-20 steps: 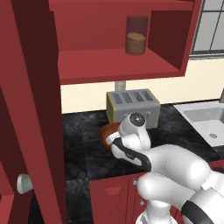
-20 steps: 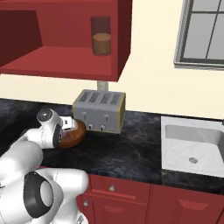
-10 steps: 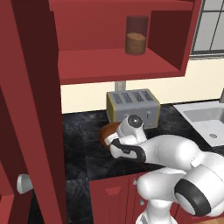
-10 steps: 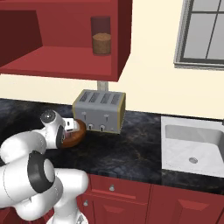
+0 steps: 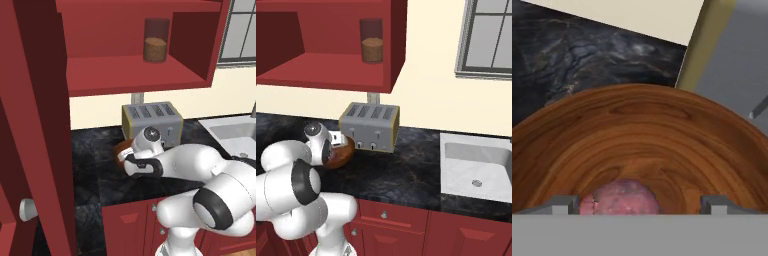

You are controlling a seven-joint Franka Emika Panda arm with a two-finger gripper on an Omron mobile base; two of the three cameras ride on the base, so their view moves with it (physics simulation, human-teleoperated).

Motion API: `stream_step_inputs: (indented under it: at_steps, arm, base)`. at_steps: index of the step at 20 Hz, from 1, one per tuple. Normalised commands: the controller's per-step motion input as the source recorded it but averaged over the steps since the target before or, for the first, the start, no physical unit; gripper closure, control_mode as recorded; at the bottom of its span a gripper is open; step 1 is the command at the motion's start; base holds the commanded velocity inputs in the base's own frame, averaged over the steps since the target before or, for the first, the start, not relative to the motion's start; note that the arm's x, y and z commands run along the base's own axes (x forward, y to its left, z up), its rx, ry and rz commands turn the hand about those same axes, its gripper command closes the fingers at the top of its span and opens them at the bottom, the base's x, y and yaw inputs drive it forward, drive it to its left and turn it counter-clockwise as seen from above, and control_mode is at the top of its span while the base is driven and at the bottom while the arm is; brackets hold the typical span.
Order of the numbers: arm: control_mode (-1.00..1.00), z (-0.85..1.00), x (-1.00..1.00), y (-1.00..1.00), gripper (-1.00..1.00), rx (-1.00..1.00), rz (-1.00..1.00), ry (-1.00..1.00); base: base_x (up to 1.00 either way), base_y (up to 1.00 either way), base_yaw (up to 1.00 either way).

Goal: Pick the onion from the cabinet and place it in the bowl. Then pick the bowl and place it in the sink. Then turn on the sink facuet.

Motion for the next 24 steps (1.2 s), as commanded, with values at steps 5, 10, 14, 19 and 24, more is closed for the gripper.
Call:
stream_step_inputs:
  at_steps: [5, 10, 14, 19, 24]
  arm:
    - [-1.0, 0.15, 0.04, -0.08, -1.0, 0.01, 0.0, 0.01]
    - [-1.0, 0.55, -0.29, -0.27, -1.0, 0.01, -0.1, 0.01]
    - [-1.0, 0.53, -0.6, -0.47, -1.0, 0.06, -0.27, 0.11]
    - [-1.0, 0.39, -0.36, -0.48, -1.0, 0.12, -0.37, 0.29]
    - [-1.0, 0.17, -0.08, -0.37, -1.0, 0.15, -0.26, 0.29]
  base:
    - [0.0, 0.0, 0.0]
    - [0.0, 0.0, 0.0]
    - [0.0, 0.0, 0.0]
    - [0.0, 0.0, 0.0]
    - [0.0, 0.0, 0.0]
